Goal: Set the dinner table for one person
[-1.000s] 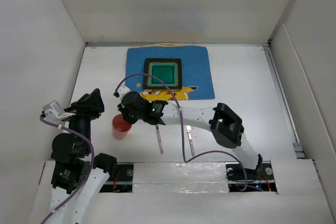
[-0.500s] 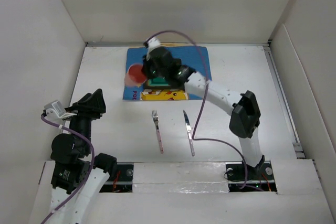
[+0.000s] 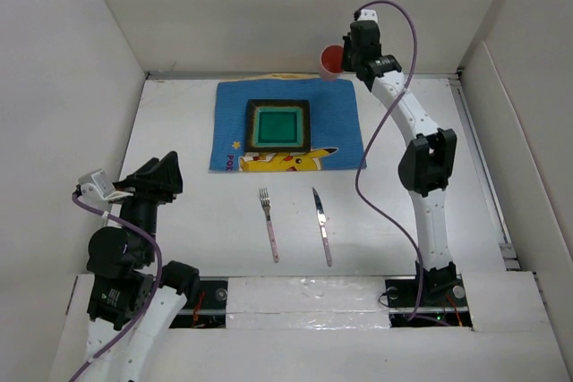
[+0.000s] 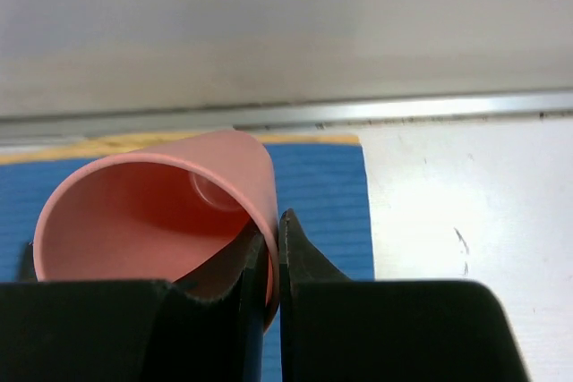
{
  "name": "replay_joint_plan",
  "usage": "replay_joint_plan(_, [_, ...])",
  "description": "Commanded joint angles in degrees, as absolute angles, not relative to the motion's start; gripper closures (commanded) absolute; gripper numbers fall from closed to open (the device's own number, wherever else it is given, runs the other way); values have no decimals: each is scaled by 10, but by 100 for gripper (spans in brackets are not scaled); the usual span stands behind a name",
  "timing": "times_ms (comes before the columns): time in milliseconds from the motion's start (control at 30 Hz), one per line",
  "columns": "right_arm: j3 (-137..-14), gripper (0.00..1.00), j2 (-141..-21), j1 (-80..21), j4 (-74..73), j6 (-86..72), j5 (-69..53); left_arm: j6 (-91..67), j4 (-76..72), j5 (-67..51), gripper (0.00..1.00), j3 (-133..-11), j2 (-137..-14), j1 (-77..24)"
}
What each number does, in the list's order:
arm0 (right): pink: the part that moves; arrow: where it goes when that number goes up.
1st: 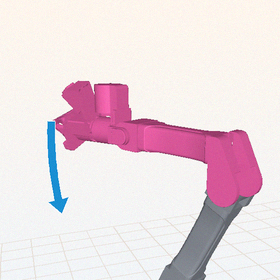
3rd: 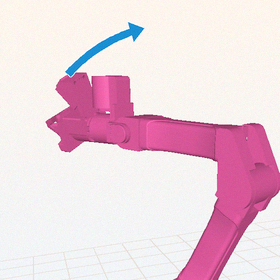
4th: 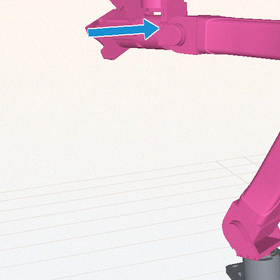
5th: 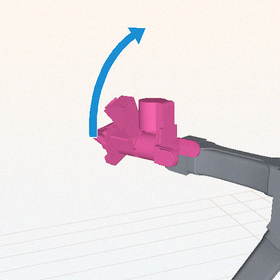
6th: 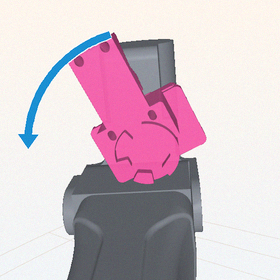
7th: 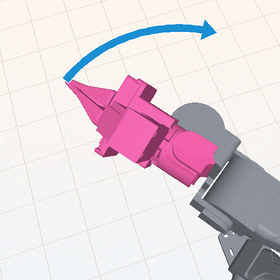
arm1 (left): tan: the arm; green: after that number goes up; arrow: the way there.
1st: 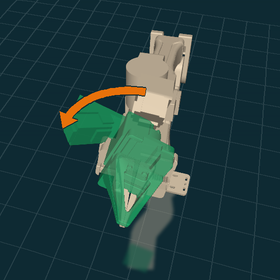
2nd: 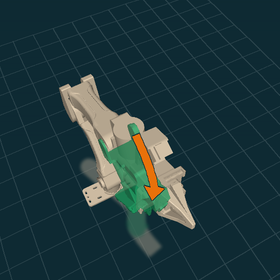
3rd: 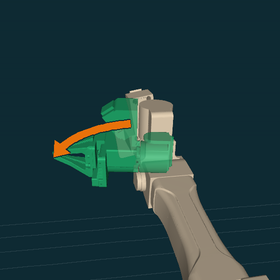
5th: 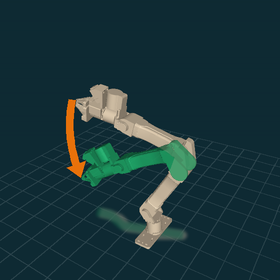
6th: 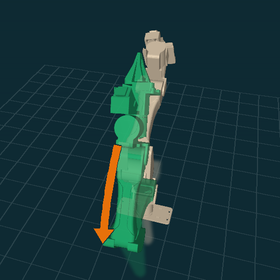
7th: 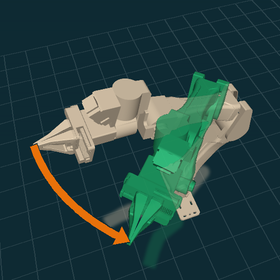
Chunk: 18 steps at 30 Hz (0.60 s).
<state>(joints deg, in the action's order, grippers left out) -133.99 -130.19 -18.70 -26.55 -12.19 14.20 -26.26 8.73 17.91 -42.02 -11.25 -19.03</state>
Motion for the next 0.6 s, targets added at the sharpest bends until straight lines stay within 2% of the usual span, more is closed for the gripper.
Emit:
replay_joint_plan(0, [-1371, 100, -1328, -180, -312, -111, 137, -254, 55, 169, 47, -419, -122, -192])
replay_joint_plan(433, [-1361, 100, -1374, -156, -319, -110, 178, -251, 53, 168, 47, -419, -136, -192])
replay_joint_plan(567, [-1390, 100, -1397, -151, -337, -115, 171, -250, 55, 171, 47, -420, -134, -192])
